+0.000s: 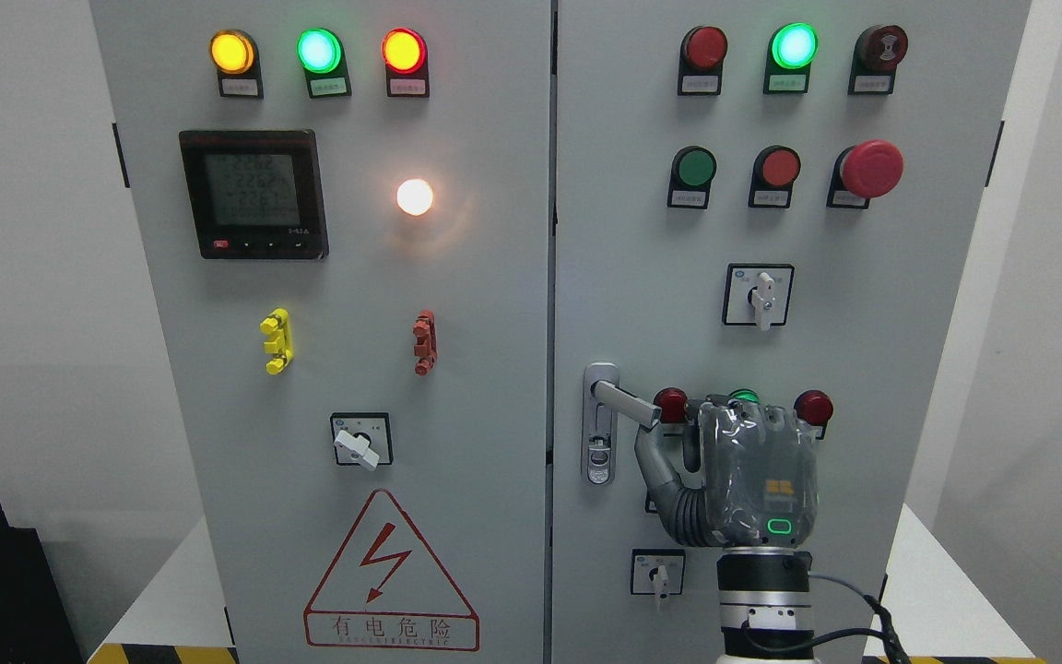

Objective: Release door handle
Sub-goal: 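Rotate the handle with the right hand from vertical to horizontal, then open the right hand fingers and let go of the handle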

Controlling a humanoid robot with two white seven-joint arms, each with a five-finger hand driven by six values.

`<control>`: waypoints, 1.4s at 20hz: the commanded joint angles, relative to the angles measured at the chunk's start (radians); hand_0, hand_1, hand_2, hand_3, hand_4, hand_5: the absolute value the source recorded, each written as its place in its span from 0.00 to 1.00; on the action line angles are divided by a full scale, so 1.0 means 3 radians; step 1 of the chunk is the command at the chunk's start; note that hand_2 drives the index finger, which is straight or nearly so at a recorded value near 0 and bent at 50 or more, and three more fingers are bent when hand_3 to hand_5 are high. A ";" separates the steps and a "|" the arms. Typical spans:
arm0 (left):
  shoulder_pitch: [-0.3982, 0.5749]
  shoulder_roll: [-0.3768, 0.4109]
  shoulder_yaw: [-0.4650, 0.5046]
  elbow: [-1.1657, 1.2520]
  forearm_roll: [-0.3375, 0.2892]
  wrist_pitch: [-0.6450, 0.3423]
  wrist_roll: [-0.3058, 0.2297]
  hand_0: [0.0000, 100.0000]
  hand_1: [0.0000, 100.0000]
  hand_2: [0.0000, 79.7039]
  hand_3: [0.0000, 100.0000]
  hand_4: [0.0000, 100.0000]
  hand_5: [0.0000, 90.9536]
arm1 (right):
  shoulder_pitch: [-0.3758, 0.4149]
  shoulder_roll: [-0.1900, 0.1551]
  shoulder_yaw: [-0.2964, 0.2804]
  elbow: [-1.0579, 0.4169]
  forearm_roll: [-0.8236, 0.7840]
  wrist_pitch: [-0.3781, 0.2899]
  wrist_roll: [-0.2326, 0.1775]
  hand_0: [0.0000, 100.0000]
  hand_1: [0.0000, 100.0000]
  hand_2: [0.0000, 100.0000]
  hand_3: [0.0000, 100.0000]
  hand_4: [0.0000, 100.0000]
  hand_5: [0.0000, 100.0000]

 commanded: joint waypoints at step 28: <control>0.0000 0.0000 -0.0041 -0.0051 -0.0005 -0.0001 -0.0001 0.12 0.39 0.00 0.00 0.00 0.00 | 0.0214 0.0020 0.0013 -0.0056 -0.0027 -0.0138 -0.0187 0.61 0.40 1.00 1.00 1.00 0.97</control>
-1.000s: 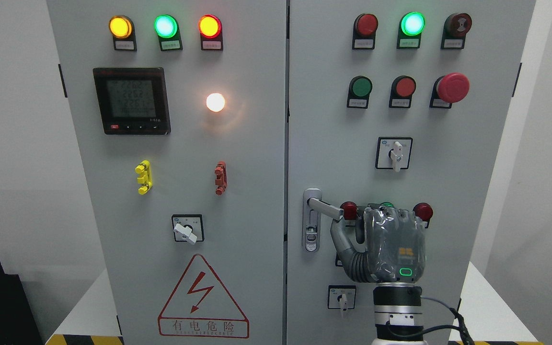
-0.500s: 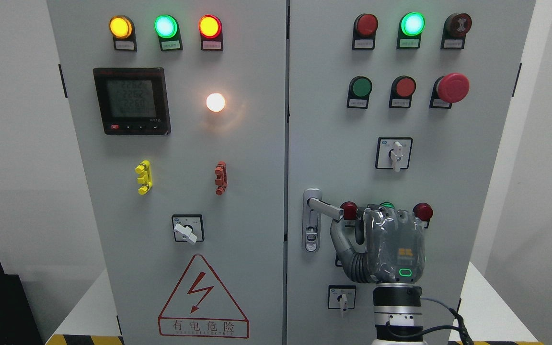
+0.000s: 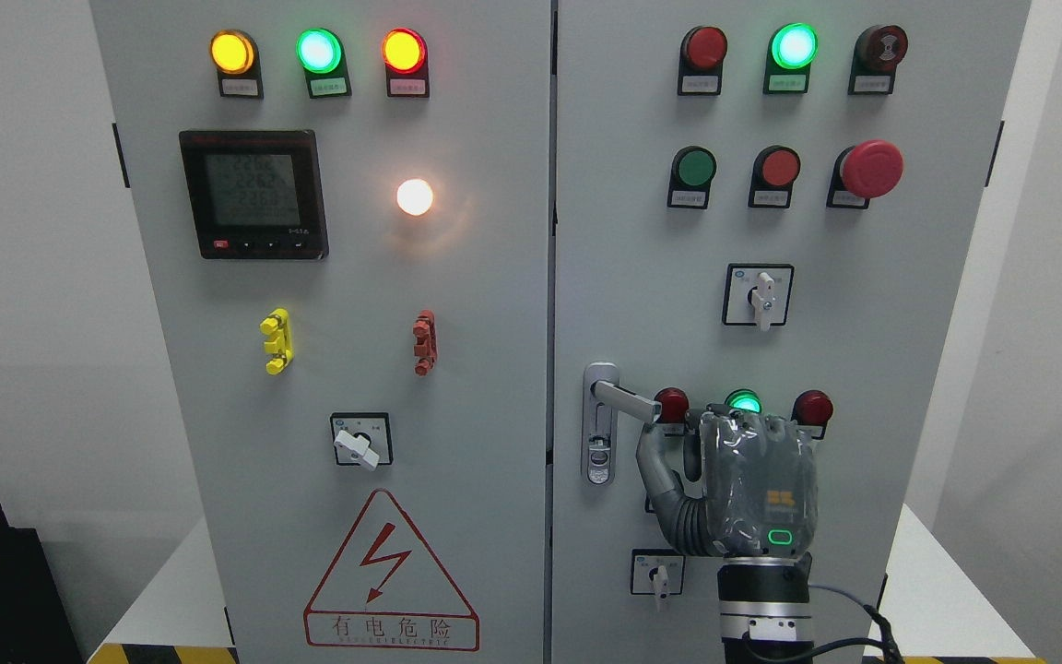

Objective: Release door handle
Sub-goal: 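Open the right hand fingers and let go of the handle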

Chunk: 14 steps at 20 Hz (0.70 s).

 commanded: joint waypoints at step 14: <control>0.0000 0.0000 -0.0041 -0.0051 0.0000 -0.0001 -0.0001 0.12 0.39 0.00 0.00 0.00 0.00 | 0.0625 0.0013 -0.0004 -0.0608 -0.0030 -0.0215 -0.0356 0.61 0.34 0.89 1.00 1.00 0.97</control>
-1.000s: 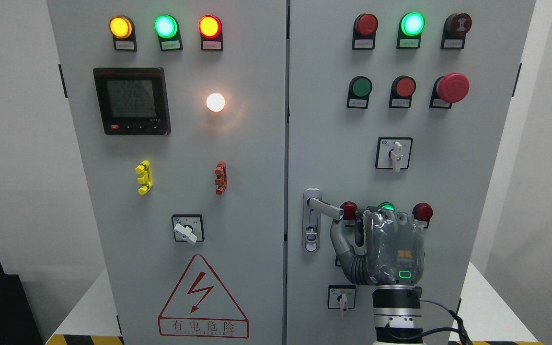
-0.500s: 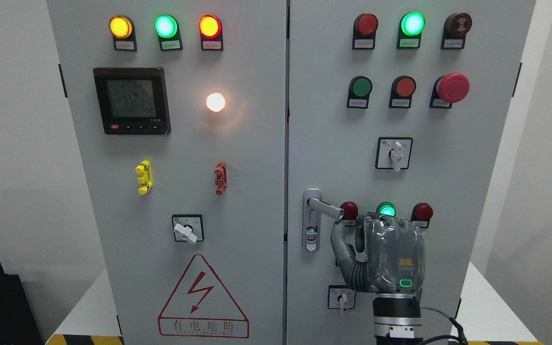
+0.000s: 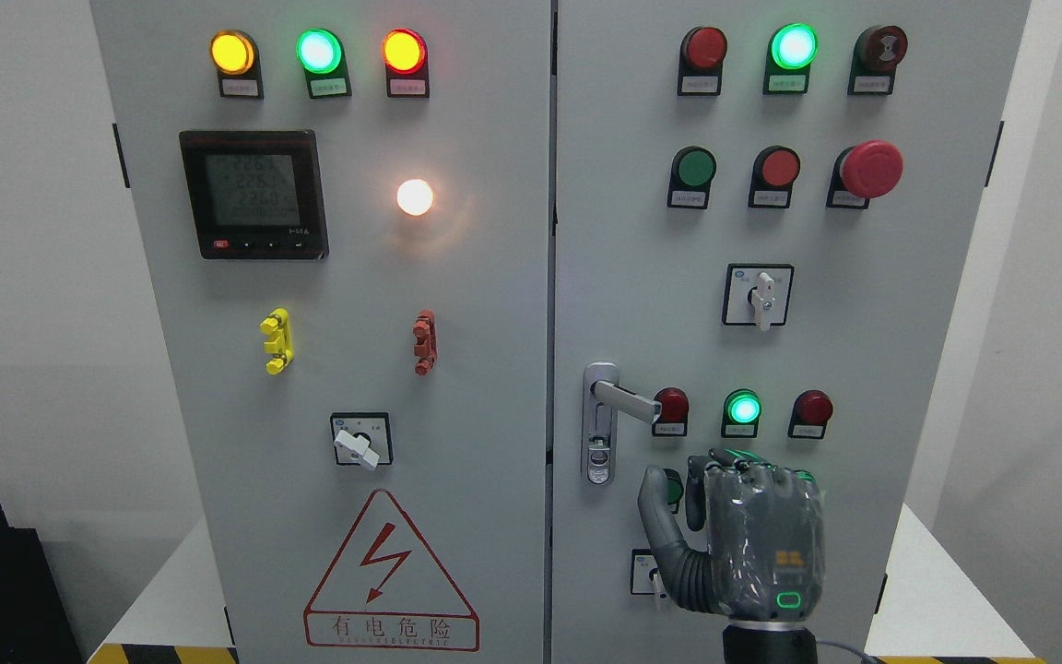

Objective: Release door handle
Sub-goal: 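Withdraw the right hand upward away from the handle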

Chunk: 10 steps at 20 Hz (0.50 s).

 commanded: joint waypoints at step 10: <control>0.0000 0.0000 -0.0041 -0.0051 0.0000 -0.0001 -0.0001 0.12 0.39 0.00 0.00 0.00 0.00 | 0.0480 -0.0008 -0.0417 -0.0607 -0.0166 -0.0646 -0.0031 0.62 0.09 0.23 0.35 0.25 0.16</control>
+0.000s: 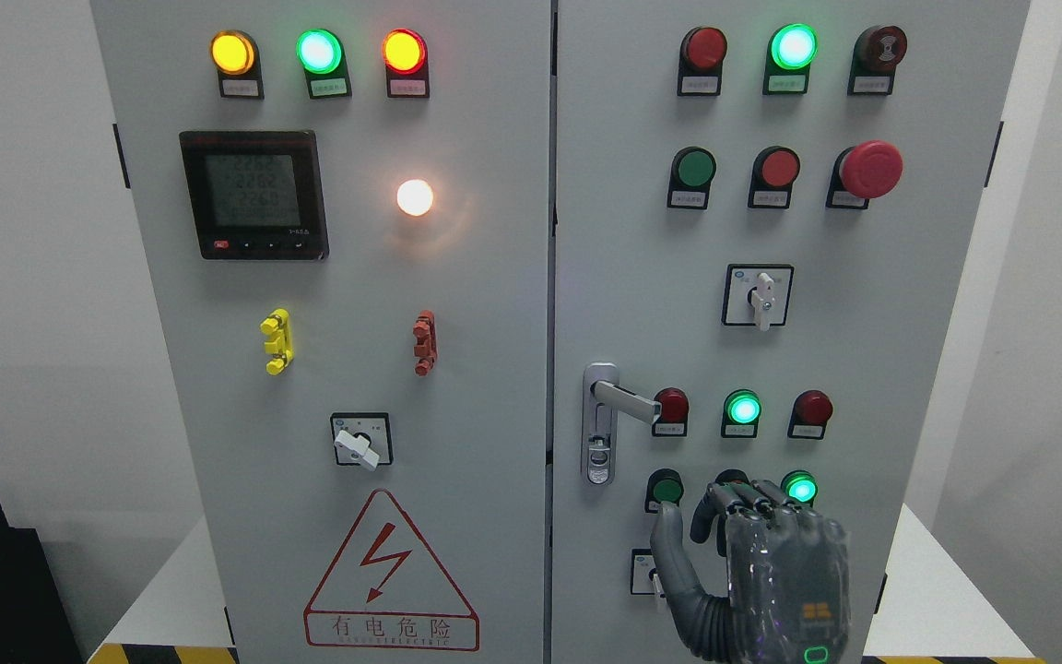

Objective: Release door handle
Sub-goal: 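Withdraw the right hand upward away from the handle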

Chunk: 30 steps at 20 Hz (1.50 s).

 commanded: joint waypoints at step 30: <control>0.0000 0.0000 -0.0041 -0.0051 -0.0005 -0.0001 -0.0001 0.12 0.39 0.00 0.00 0.00 0.00 | 0.0094 -0.0082 -0.0481 -0.0288 -0.0173 -0.0228 0.0160 0.37 0.12 0.00 0.00 0.00 0.00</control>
